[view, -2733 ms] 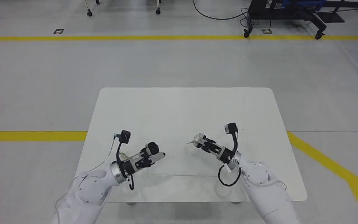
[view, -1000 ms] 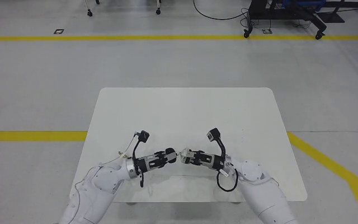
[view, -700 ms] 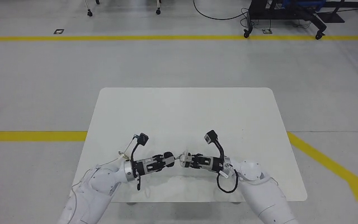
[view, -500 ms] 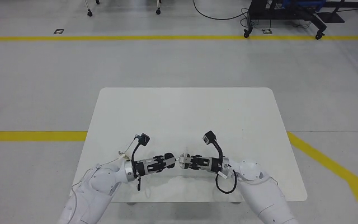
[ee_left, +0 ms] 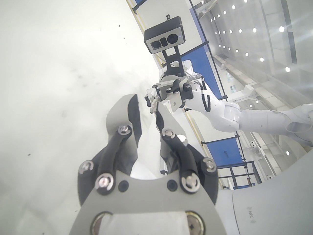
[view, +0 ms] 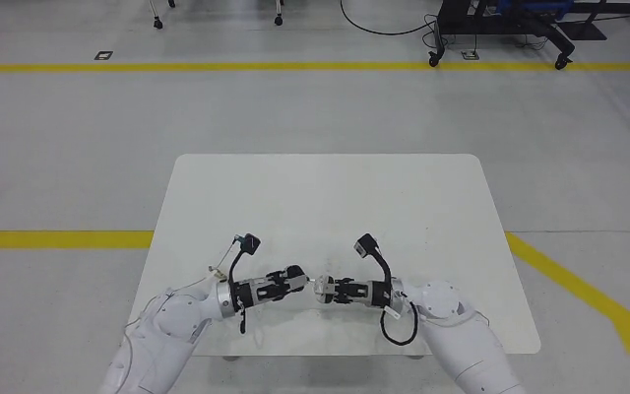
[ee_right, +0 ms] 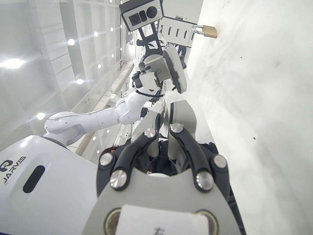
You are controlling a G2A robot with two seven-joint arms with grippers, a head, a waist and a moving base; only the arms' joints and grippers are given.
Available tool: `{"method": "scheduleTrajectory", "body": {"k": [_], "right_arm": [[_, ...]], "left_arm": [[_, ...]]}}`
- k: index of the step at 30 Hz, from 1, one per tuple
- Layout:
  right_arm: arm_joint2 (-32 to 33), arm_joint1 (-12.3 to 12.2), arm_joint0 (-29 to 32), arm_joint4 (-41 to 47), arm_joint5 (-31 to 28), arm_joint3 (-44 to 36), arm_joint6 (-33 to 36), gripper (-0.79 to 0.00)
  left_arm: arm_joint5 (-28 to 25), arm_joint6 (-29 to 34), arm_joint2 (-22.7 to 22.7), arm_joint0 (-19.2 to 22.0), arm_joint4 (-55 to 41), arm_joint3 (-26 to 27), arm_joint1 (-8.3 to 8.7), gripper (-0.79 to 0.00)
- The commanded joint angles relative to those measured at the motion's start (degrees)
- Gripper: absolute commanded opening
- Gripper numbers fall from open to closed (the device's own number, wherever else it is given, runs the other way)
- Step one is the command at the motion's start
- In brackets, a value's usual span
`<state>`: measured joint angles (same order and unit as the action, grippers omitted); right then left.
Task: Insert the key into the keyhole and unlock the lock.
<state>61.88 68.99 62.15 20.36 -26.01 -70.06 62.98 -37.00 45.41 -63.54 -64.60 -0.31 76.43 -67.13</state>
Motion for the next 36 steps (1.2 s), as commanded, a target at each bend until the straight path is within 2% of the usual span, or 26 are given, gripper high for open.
{"method": "scheduleTrajectory", "body": {"k": [1,4,7,12,15,18,20,22,24,25,36], "right_arm": [[0.3,-0.1,0.0,0.5,-0.6,0.1,-0.3,-0.785],[1.0,-0.1,0.0,1.2,-2.0,0.5,-1.2,-0.785],[1.4,-0.1,-0.8,0.6,-3.6,2.7,-3.4,-0.785],[-0.7,0.7,-3.0,-1.9,-4.7,7.1,-6.7,-0.785],[-1.6,1.0,-4.1,-3.4,-4.9,9.0,-8.2,-0.785],[-1.6,1.0,-4.1,-3.4,-4.9,9.0,-8.2,-0.785],[-1.6,1.0,-4.1,-3.4,-4.9,9.0,-8.2,-0.785],[-1.6,1.0,-4.1,-3.4,-4.9,9.0,-8.2,-0.785],[-1.6,1.0,-4.1,-3.4,-4.9,9.0,-8.2,-0.785],[-1.6,1.0,-4.1,-3.4,-4.9,9.0,-8.2,-0.785],[-1.6,1.0,-4.1,-3.4,-4.9,9.0,-8.2,-0.785]], "left_arm": [[-0.1,-0.6,-1.5,-0.1,0.7,-0.1,0.38,0.000],[-0.5,-1.8,-7.2,-1.6,2.9,0.5,1.74,0.000],[0.4,-1.8,-15.9,-5.9,9.0,4.6,3.83,0.000],[6.1,1.6,-30.1,-17.4,17.7,20.5,6.59,0.000],[10.5,4.6,-34.6,-22.3,23.9,29.2,7.37,0.000],[11.2,6.2,-33.7,-23.4,36.1,34.2,7.81,0.000],[6.6,6.1,-31.1,-21.6,44.2,33.6,8.11,0.000],[1.6,1.8,-28.6,-18.4,50.7,30.9,8.20,0.000],[-1.4,-8.1,-27.4,-15.1,51.5,26.9,7.92,0.000],[-2.1,-10.2,-27.2,-14.7,51.0,26.3,7.85,0.000],[-2.1,-10.2,-27.2,-14.7,51.0,26.3,7.85,0.000]]}}
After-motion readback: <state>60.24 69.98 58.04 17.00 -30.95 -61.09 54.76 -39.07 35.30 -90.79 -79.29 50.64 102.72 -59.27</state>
